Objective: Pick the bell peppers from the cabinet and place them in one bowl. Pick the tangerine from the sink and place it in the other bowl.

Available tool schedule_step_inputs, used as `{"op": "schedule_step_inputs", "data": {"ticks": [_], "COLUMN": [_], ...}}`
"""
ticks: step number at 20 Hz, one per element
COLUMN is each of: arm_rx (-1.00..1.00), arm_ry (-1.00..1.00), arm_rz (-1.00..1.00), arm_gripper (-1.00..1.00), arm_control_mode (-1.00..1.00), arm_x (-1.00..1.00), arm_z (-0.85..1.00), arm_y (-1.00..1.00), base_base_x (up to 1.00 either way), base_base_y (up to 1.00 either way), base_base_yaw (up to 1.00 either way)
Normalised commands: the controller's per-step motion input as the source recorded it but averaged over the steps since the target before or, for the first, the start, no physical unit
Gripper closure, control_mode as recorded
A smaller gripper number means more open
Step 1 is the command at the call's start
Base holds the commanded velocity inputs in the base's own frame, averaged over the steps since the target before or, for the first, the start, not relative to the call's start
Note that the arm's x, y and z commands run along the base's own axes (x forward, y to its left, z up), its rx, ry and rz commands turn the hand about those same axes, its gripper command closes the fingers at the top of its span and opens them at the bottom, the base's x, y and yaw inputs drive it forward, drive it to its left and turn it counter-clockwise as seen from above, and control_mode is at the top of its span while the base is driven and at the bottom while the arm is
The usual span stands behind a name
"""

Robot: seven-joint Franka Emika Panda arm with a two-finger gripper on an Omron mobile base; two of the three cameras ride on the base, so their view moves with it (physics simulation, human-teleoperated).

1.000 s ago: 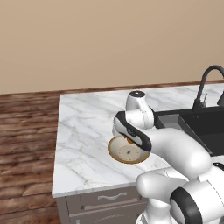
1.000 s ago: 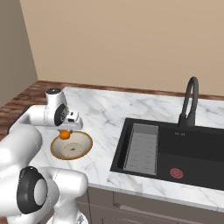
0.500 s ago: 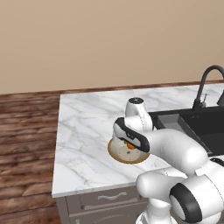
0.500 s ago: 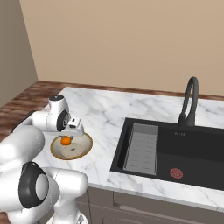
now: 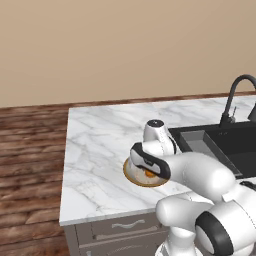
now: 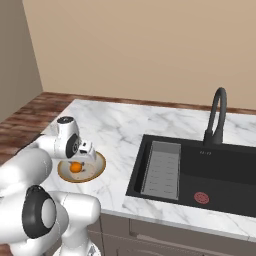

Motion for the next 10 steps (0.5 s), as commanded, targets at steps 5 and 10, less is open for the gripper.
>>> {"op": "schedule_step_inputs", "data": {"ticks": [5,10], "arm_rx": [0.0,0.0], "arm_ry": [0.0,0.0], "arm_rz": [0.0,0.0], "arm_gripper": [1.0,1.0], "arm_control_mode": [-1.0,-1.0], "arm_x": [0.1,0.17], "arm_z": [-0.27,-0.07], "arm_y": [0.0,0.0], "base_base_x": [0.0,0.0], "base_base_y": [0.0,0.0], "base_base_yaw": [0.0,0.0]}}
